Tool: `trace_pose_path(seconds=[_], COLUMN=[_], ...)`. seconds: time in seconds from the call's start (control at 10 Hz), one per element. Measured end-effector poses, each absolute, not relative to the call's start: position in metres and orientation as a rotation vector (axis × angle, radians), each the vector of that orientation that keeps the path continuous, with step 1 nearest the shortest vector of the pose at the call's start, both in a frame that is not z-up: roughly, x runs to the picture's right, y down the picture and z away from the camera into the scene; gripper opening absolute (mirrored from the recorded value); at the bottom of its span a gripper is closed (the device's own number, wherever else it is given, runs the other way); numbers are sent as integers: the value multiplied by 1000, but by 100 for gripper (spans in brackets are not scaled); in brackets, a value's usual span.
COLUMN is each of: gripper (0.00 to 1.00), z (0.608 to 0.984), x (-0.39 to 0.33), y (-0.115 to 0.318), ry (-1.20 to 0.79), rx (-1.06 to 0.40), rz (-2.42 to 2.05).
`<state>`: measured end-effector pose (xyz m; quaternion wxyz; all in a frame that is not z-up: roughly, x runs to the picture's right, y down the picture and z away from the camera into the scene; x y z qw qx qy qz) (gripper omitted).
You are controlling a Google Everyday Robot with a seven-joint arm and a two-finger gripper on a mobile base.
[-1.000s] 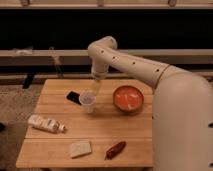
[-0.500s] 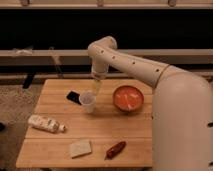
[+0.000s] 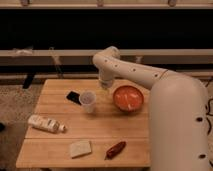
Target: Drag the ceramic bowl in a circle
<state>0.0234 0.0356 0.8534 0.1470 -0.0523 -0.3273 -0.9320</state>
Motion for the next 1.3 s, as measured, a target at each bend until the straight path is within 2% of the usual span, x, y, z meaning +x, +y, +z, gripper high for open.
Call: trace_pose_path(seconds=[0.4, 0.8, 0.9, 1.3], gripper=[80, 80, 77, 36], z=[876, 886, 886, 880], x=[81, 85, 89, 112], y=[92, 115, 119, 134], ry=[-960, -962, -960, -960], rx=[-350, -408, -425, -501], rz=[-2525, -2455, -2441, -2393])
